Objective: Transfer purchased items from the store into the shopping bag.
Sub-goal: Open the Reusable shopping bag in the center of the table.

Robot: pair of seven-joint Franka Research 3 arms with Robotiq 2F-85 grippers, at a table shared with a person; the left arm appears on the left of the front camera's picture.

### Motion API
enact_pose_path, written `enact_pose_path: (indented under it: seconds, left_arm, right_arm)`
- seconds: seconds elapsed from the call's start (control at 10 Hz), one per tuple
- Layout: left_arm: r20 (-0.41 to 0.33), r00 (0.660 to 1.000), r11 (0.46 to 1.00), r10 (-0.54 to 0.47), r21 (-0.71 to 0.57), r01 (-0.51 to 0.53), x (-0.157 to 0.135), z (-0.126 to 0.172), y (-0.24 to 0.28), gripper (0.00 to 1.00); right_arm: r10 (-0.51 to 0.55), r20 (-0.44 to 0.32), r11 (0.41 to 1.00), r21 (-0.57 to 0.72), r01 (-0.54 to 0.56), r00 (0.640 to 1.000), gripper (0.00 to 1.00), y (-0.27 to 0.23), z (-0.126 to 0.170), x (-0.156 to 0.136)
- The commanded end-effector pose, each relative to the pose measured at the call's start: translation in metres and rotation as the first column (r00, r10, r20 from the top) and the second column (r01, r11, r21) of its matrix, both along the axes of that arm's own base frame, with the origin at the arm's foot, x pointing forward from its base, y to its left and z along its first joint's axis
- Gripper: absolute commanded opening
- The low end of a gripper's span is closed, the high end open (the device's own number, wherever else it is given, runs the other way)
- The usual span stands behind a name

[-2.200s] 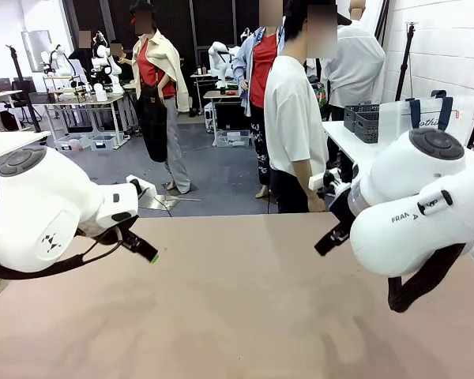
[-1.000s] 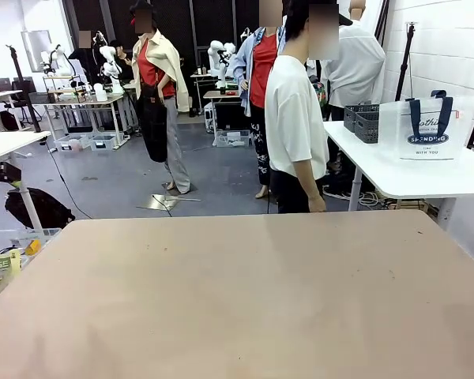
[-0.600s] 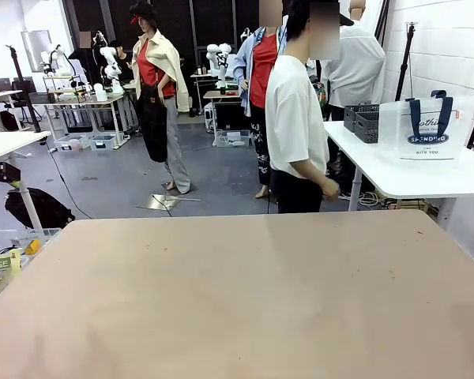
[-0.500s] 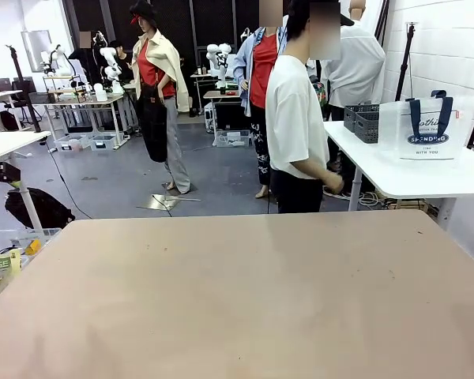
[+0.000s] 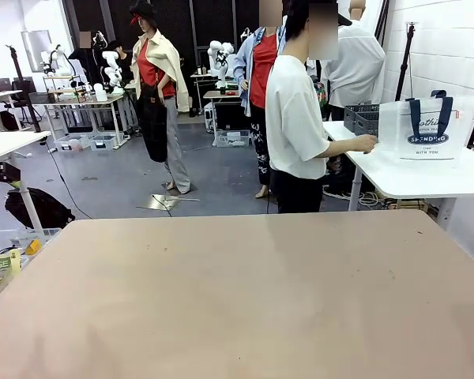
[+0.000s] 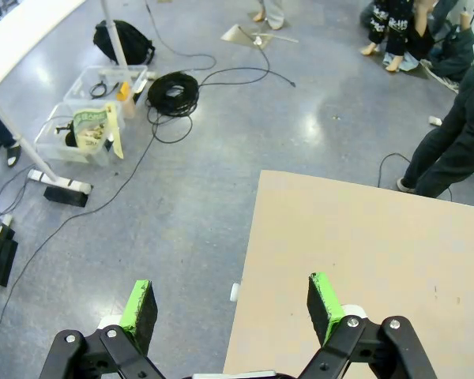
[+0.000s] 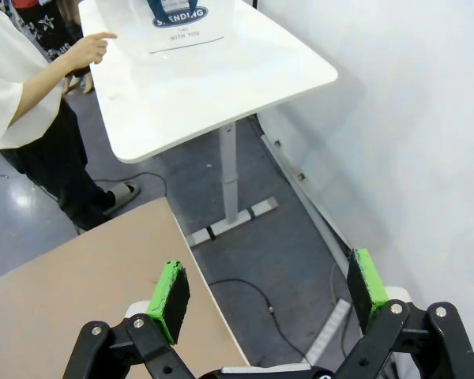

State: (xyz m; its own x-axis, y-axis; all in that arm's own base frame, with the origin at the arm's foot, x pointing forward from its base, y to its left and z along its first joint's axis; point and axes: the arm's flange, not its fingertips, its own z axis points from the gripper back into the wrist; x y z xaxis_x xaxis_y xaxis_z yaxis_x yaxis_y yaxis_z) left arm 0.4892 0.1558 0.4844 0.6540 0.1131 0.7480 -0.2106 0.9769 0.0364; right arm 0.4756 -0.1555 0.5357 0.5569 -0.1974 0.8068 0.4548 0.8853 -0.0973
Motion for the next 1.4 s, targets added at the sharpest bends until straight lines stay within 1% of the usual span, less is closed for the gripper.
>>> enact_pose_path:
  seconds: [0.0,1.3]
  left_arm:
    - [0.003,1.0,1.0,-0.01,0.012,0.01,-0.0016,0.002,0.0035,1.0]
    - [0.003,1.0,1.0,-0.01,0.012,0.01,-0.0016,0.002,0.0035,1.0]
  right_arm:
    - [0.016,0.004,1.0,-0.003,-0.016,1.0,1.0,-0.0016,0.002,-0.002]
    - [0.016,0.004,1.0,-0.003,-0.016,1.0,1.0,-0.0016,0.002,-0.002]
